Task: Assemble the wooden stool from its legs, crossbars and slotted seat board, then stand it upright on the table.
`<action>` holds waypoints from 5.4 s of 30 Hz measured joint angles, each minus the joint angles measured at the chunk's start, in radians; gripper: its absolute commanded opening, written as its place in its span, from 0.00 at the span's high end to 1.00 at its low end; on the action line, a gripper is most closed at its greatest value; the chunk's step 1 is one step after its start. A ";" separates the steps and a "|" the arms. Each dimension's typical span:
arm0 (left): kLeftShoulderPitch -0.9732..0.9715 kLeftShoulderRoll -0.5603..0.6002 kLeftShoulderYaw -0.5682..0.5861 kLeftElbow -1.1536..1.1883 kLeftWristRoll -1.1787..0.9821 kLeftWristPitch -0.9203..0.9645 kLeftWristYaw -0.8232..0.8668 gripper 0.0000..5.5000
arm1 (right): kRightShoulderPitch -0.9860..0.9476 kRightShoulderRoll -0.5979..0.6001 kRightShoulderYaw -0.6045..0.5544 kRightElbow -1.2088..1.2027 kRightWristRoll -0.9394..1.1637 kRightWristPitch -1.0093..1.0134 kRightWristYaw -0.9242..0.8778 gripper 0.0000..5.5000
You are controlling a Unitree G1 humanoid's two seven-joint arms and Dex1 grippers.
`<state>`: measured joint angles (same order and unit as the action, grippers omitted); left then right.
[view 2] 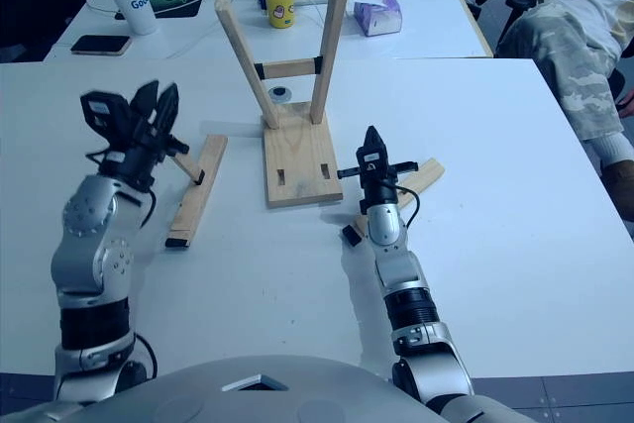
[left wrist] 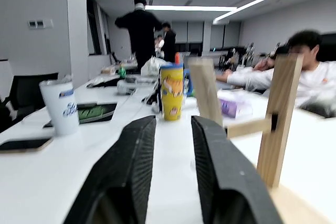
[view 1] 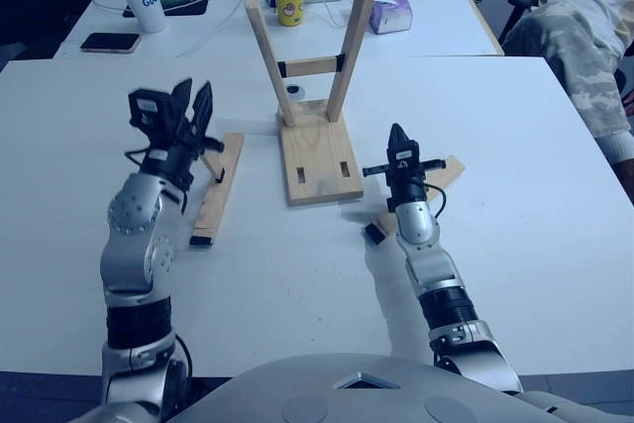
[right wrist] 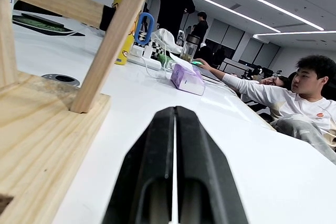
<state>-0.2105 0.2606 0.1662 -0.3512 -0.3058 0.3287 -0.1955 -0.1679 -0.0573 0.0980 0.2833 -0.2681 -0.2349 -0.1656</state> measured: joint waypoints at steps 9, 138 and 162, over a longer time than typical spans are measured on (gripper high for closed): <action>-0.297 0.000 0.061 0.105 -0.084 0.038 0.027 1.00 | -0.006 -0.003 0.000 0.006 0.000 -0.006 0.000 1.00; -0.106 0.397 -0.024 0.333 0.022 0.157 -0.455 0.63 | -0.234 0.043 -0.233 -0.205 0.500 0.381 0.142 1.00; -0.251 0.275 -0.011 0.099 -0.203 0.080 -0.469 0.63 | -0.342 0.137 -0.403 -0.517 1.488 0.895 0.124 0.65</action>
<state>-0.4619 0.5356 0.1555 -0.2518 -0.5086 0.4082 -0.6644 -0.5098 0.0801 -0.3052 -0.2342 1.2201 0.6604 -0.0415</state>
